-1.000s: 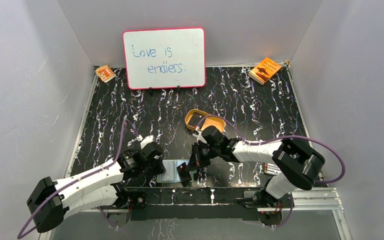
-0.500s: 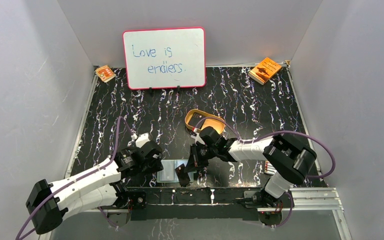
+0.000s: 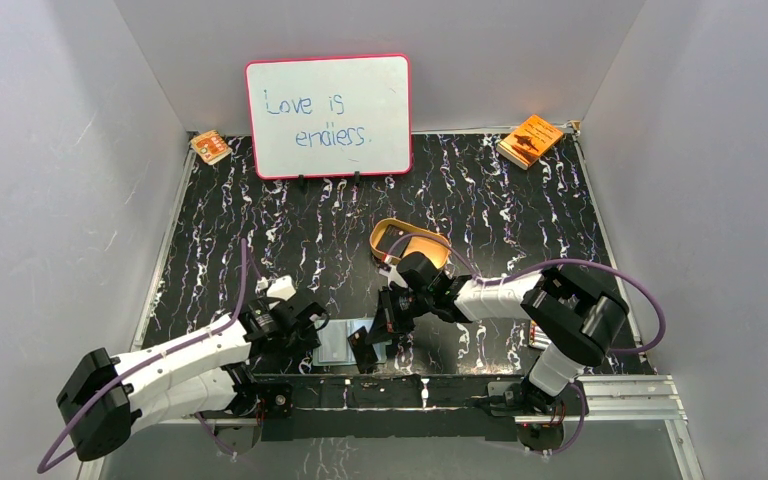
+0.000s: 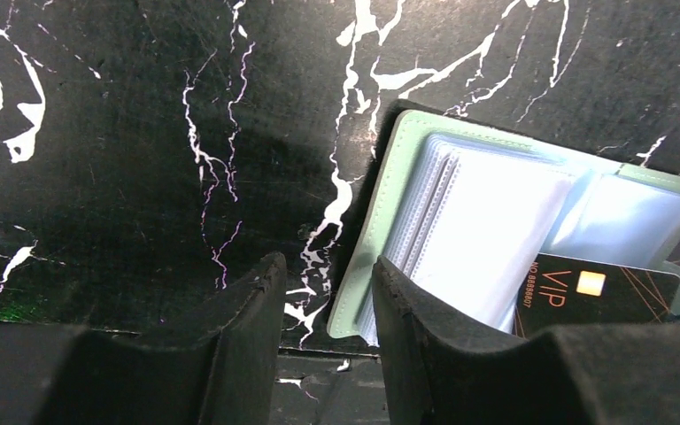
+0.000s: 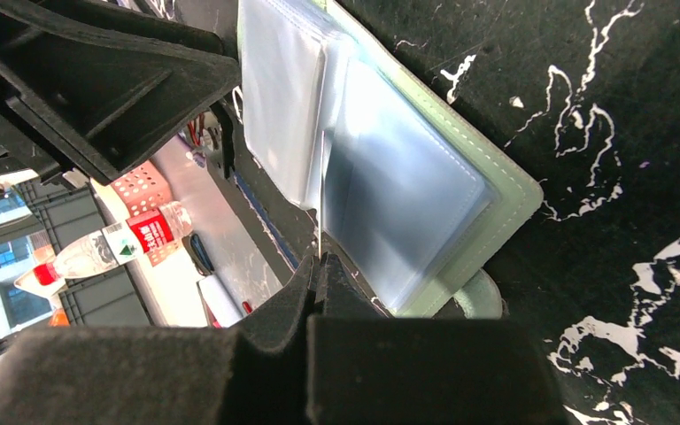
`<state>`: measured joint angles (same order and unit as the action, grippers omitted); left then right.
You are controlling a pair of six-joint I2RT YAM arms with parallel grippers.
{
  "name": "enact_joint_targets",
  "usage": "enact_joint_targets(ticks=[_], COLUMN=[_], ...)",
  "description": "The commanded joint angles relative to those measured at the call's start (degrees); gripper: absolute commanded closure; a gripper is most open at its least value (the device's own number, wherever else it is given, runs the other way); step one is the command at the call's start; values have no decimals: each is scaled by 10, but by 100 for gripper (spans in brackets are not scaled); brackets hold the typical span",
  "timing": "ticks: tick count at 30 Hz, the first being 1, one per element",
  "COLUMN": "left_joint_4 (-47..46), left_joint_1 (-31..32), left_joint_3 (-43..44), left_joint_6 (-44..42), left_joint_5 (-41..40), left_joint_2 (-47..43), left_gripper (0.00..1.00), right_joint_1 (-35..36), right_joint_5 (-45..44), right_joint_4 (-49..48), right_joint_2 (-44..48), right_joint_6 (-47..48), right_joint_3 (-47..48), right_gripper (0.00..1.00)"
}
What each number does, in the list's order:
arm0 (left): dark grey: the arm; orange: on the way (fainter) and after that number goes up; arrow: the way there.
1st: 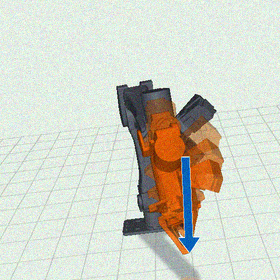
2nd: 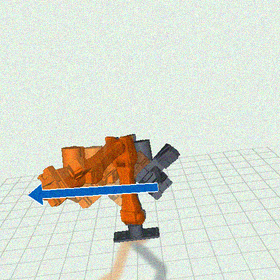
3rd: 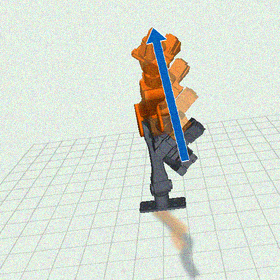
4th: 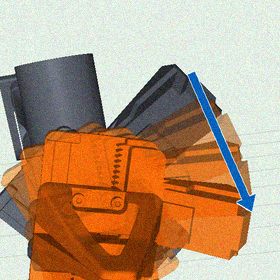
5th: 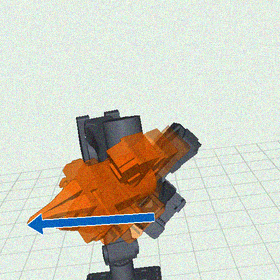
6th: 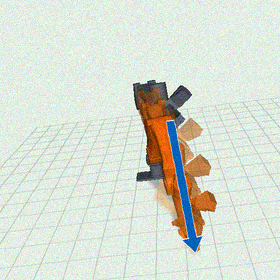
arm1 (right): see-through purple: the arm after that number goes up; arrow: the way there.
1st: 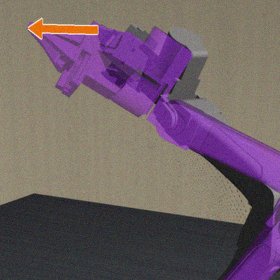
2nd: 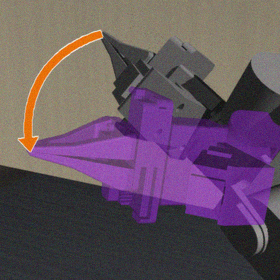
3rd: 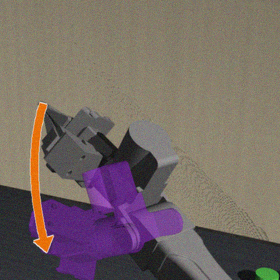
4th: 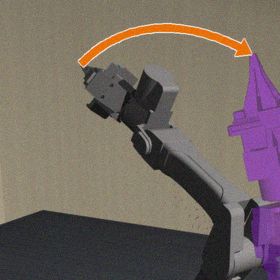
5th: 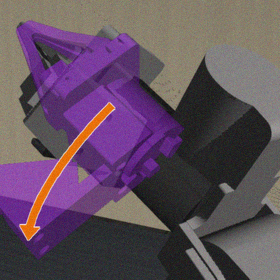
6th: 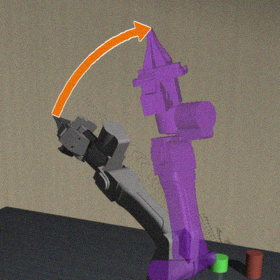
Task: Put the credit cards into the card holder
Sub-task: Insert the credit card into the card holder.
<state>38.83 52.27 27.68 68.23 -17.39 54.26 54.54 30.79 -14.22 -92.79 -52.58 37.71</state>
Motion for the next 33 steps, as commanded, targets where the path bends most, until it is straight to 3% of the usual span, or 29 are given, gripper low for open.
enact_joint_targets(ticks=[1, 33], left_joint_4=[2, -15], left_joint_1=[-2, -2], left_joint_3=[-5, -27], left_joint_6=[10, 20], left_joint_5=[-6, 10], left_joint_2=[5, 8], left_gripper=[62, 67], right_joint_1=[4, 4], right_joint_5=[2, 23], right_joint_4=[-31, -82], right_joint_2=[5, -19], right_joint_6=[-2, -16], right_joint_3=[16, 8], right_gripper=[100, 100])
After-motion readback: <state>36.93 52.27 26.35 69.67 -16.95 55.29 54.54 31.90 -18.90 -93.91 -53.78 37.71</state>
